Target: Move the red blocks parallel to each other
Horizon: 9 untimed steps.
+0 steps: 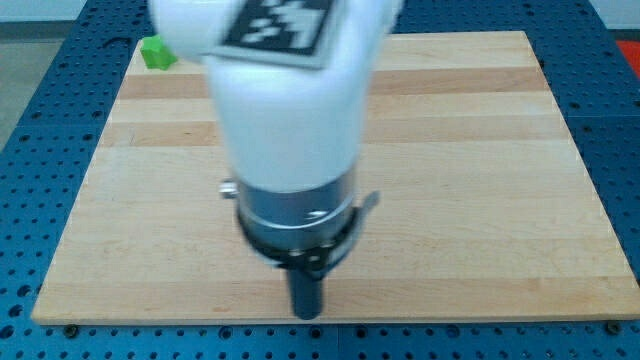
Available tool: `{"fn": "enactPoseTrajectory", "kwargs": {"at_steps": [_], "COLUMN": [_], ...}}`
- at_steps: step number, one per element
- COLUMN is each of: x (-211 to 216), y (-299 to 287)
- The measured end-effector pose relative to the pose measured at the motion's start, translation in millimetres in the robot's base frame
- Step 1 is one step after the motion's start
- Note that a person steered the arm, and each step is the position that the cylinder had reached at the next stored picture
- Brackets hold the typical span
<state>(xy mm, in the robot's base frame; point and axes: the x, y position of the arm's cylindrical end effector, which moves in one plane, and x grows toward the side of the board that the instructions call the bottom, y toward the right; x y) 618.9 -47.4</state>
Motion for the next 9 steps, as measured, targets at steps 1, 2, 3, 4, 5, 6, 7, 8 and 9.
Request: {"fn": "enactPoseTrajectory", "kwargs": {"at_steps": [1,2,3,4,5,6,7,8,9], "x": [-35,-95,-124,-133,-114,-88,-76,-96,-131], "y": [-16,-12,-12,-13,-17,-18,-5,36,64]}}
